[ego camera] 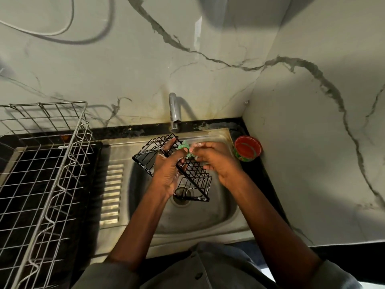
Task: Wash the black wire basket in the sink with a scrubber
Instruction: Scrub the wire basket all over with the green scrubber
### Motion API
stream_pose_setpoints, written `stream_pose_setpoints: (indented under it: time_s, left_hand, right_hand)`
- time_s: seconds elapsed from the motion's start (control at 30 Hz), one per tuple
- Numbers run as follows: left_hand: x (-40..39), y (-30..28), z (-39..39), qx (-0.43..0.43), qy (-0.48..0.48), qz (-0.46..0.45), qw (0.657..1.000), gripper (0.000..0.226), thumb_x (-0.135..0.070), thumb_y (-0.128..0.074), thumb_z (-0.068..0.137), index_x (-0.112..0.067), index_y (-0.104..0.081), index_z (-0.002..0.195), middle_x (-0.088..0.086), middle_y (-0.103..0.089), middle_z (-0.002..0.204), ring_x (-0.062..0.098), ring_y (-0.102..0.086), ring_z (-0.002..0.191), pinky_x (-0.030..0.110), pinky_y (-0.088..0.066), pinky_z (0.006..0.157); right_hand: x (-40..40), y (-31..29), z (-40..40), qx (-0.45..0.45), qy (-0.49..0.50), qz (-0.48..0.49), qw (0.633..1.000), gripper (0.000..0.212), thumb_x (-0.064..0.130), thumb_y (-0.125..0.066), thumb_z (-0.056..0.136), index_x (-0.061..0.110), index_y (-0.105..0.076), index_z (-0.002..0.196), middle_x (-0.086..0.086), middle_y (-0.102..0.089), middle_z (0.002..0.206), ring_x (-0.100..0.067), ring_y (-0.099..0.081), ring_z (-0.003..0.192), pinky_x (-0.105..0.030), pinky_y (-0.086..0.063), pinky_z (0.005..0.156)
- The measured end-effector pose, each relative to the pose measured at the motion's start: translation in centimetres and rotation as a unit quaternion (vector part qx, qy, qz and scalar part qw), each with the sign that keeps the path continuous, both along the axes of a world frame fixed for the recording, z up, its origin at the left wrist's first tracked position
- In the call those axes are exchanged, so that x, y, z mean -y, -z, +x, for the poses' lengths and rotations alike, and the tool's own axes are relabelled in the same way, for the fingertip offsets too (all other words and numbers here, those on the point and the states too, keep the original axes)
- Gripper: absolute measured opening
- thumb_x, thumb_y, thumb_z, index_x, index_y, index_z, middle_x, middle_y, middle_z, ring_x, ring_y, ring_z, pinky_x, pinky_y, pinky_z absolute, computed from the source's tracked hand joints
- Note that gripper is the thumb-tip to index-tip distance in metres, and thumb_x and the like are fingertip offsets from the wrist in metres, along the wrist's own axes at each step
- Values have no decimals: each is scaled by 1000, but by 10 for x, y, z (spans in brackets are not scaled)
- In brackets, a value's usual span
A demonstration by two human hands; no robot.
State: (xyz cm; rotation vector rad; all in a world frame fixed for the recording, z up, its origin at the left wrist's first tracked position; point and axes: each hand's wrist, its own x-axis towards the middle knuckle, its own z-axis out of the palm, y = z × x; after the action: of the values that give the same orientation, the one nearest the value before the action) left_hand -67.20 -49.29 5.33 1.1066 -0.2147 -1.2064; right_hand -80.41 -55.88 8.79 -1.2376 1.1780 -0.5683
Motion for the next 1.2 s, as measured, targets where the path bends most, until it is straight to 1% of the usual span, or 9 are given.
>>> stream_pose_setpoints:
  time_s: [0.23, 0.37, 0.5, 0.63, 0.7, 0.77, 0.93, 1.07, 1.2]
  left_hand:
    - [-6, -3, -6, 39, 75, -28, 996, 53, 4, -73, 88, -20, -65, 135, 8, -77, 107, 17, -68, 92, 38, -53, 83]
    - [-3, -1, -6, 31, 85, -10, 996, 45, 2, -70, 91, -13, -67, 133, 3, -74, 89, 9, -58, 66, 39, -53, 78]
    - [-7, 0, -9, 5, 103, -3, 995, 56, -7, -80, 79, -12, -65, 133, -2, -76, 87, 4, -58, 60, 39, -51, 81]
    - [-10, 6, -5, -18, 108, 18, 994, 51, 4, -72, 86, -7, -65, 135, -3, -74, 84, 5, -55, 59, 47, -53, 92]
    - [-11, 7, -3, -18, 122, 10, 992, 51, 6, -70, 88, -5, -63, 138, -2, -75, 86, 4, -59, 58, 44, -56, 86]
    - [-11, 7, -4, -4, 129, 5, 992, 50, 6, -69, 90, -5, -63, 138, -2, -76, 86, 3, -62, 58, 43, -56, 84]
    - [-10, 10, -7, 31, 125, 4, 992, 49, 4, -70, 89, -5, -63, 137, -5, -76, 84, 2, -66, 62, 40, -53, 83]
    - [-10, 9, -4, 38, 122, 10, 992, 48, -2, -78, 77, -10, -71, 125, 7, -79, 106, 18, -72, 94, 47, -55, 91]
    - [-13, 10, -8, 33, 131, -7, 991, 44, -15, -78, 84, -10, -71, 126, 2, -77, 96, 11, -63, 74, 35, -57, 80]
  right_hand:
    - [-1, 6, 8, 18, 111, 1, 994, 11, 23, -71, 80, 14, -74, 86, -4, -78, 85, -24, -74, 91, -40, -57, 79]
    - [5, 9, 5, -41, 46, -122, 991, 6, 18, -69, 89, 19, -75, 91, 4, -76, 84, -9, -70, 82, -34, -58, 80]
    - [7, 12, 4, -86, 8, -249, 965, 15, 13, -73, 90, 25, -75, 98, 9, -76, 97, -5, -71, 93, -34, -59, 87]
    - [6, 9, 3, 43, 59, -63, 995, 16, 8, -70, 92, 22, -73, 99, 2, -76, 104, -20, -71, 106, -37, -57, 83]
    - [2, 10, 1, 140, 101, 97, 980, 13, 7, -67, 94, 19, -72, 97, 0, -76, 99, -25, -70, 104, -45, -56, 88]
    - [0, 13, -2, 188, 121, 177, 958, 8, 11, -67, 95, 15, -71, 101, -3, -76, 96, -24, -69, 98, -41, -59, 78]
    - [-3, 16, -7, 107, 54, 117, 986, 29, 27, -87, 75, 15, -76, 98, -4, -78, 100, -23, -70, 99, -34, -57, 69]
    - [-2, 22, -4, 116, 109, 121, 980, 16, 19, -81, 84, 14, -75, 98, -5, -79, 98, -28, -72, 101, -36, -58, 72]
    - [-3, 22, -2, 168, 145, 115, 968, 7, 20, -70, 95, 14, -72, 98, -9, -77, 102, -26, -73, 98, -38, -60, 75]
